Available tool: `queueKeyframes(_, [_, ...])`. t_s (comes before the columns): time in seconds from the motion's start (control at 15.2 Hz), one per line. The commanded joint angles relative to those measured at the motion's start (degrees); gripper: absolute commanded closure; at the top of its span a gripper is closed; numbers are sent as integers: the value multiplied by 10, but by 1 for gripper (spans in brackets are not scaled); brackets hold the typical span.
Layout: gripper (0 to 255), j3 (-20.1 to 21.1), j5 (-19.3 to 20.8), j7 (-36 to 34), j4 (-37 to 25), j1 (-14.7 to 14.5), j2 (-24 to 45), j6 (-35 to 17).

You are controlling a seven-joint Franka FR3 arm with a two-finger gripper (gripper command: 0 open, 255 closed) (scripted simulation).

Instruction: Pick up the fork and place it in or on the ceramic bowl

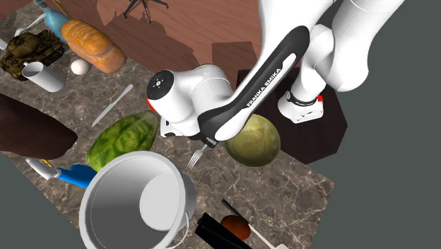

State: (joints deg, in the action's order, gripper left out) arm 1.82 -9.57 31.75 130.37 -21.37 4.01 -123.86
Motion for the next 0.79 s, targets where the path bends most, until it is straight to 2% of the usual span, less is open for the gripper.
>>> queueKeyframes(0.0, [255,0,1,-1,-1,0,-4,7])
queueKeyframes(0.73, [255,-2,7,-13,-36,2,-53,89])
